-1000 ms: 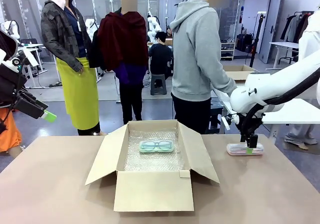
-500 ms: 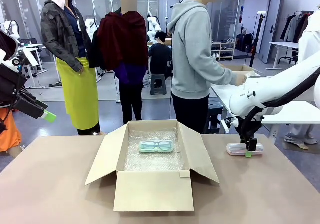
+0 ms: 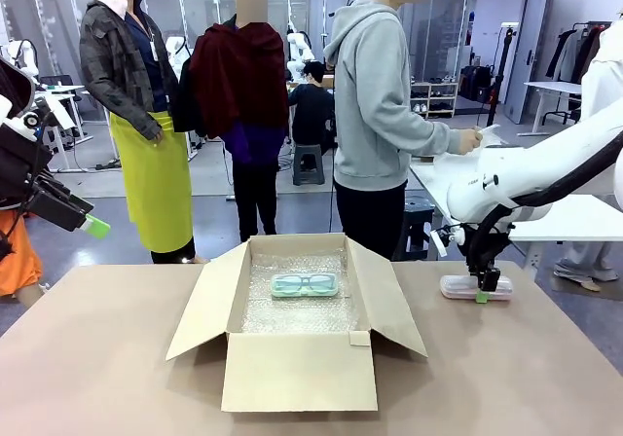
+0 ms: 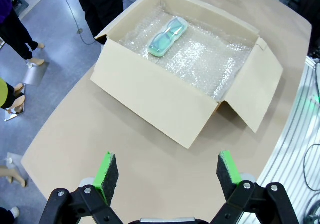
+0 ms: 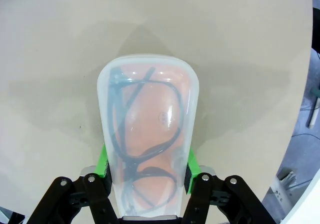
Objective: Pack the glasses set securely to prepare it for shipping.
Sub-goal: Put the Glasses case from the right side of the table into the Package Box.
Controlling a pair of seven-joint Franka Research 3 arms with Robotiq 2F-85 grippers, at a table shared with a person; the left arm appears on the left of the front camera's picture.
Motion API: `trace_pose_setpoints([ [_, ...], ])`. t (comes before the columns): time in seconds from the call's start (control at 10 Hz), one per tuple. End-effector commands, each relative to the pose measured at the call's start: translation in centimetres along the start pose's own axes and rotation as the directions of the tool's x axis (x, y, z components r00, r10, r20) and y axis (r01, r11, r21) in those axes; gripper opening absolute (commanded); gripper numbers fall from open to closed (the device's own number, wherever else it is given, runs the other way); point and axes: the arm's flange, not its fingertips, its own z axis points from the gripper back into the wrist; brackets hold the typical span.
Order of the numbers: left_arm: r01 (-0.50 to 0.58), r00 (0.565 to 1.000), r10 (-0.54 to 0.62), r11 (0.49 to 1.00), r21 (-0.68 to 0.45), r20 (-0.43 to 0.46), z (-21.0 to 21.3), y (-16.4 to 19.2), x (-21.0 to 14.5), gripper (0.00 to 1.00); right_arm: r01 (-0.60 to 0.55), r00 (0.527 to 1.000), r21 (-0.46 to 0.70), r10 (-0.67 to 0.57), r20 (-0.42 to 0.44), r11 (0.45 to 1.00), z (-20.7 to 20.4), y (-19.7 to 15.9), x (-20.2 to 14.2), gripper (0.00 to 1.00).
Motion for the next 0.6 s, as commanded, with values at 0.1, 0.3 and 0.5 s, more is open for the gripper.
trace_pose_setpoints([
  [0.1,0.005,1.0,-0.005,1.0,-0.009,0.015,0.2,0.1,0.0,1.0,0.078,0.997,-0.005,-0.078,0.007,0.997,4.5,2.6,0.9,0.17],
  [0.3,0.005,1.0,-0.005,1.0,-0.009,0.015,0.2,0.1,0.0,1.0,0.136,0.99,-0.039,-0.137,-0.02,0.99,8.5,4.4,2.4,0.17],
  [0.5,0.005,1.0,-0.005,1.0,-0.009,0.015,0.2,0.1,0.0,1.0,0.126,0.992,-0.05,-0.127,-0.013,0.991,10.5,5.8,3.8,0.17],
])
